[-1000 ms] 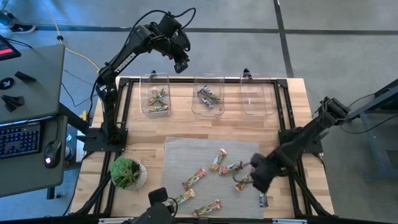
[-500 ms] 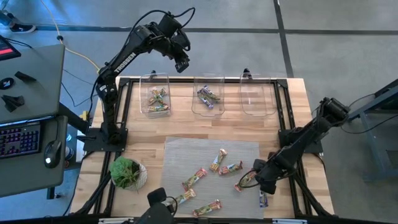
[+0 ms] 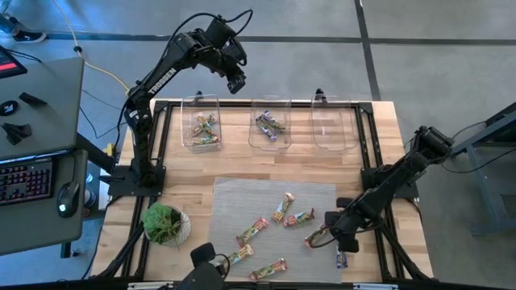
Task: Pick and place Granola Bars by type
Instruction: Put the blue granola bar into the middle transparent bin
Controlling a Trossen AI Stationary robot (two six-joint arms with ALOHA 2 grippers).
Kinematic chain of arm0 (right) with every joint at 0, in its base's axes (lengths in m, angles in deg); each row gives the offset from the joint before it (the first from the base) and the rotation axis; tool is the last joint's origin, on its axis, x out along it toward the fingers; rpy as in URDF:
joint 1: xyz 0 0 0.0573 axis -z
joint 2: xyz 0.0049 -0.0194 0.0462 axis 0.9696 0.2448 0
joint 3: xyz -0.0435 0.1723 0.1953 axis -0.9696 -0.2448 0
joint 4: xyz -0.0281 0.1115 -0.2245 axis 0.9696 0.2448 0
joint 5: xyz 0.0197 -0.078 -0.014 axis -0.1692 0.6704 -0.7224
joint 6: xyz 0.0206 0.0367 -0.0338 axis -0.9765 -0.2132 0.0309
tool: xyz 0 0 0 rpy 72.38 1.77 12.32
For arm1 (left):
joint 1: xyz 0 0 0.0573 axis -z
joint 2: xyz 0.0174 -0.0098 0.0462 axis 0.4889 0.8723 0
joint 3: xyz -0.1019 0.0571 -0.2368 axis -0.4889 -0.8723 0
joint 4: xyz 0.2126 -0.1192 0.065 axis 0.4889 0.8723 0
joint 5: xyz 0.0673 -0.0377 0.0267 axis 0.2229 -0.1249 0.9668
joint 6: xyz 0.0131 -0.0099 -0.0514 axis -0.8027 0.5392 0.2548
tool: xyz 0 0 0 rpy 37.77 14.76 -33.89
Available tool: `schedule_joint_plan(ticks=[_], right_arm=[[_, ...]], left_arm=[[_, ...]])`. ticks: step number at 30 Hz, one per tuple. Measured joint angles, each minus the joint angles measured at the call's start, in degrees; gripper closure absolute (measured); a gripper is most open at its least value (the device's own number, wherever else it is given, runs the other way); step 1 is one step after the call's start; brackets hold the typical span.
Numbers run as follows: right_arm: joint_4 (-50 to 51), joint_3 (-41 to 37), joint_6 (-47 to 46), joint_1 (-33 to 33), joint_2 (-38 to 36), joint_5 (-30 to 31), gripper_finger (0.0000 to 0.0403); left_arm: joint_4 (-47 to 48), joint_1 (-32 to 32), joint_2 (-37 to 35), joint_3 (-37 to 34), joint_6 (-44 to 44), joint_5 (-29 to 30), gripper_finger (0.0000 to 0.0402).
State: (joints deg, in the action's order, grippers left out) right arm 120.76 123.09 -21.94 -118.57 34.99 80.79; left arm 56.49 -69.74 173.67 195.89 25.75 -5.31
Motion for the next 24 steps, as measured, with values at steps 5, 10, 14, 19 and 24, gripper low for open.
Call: schedule_joint_plan(ticks=[5,10,14,19,24], right_arm=[[-2.33,0.02,1.59,0.0,0.02,0.15,0.0304],[-5.04,-1.84,1.03,0.01,0.02,-0.23,0.0304],[-11.52,-4.99,0.12,0.05,-0.17,-2.57,0.0305],[-15.53,-6.02,2.5,0.04,-0.09,-4.4,0.0331],[-15.79,-6.03,2.81,0.04,-0.07,-4.94,0.0391]], left_arm=[[-0.02,-0.02,0.0,0.0,-0.01,0.11,0.0318],[-0.07,-0.02,0.0,0.0,-0.01,0.28,0.0318],[-0.08,0.0,0.0,0.0,-0.01,0.35,0.0318],[-0.13,0.0,0.0,0.0,-0.19,0.46,0.0318],[-0.78,-0.01,0.0,0.0,-0.33,0.46,0.0318]])
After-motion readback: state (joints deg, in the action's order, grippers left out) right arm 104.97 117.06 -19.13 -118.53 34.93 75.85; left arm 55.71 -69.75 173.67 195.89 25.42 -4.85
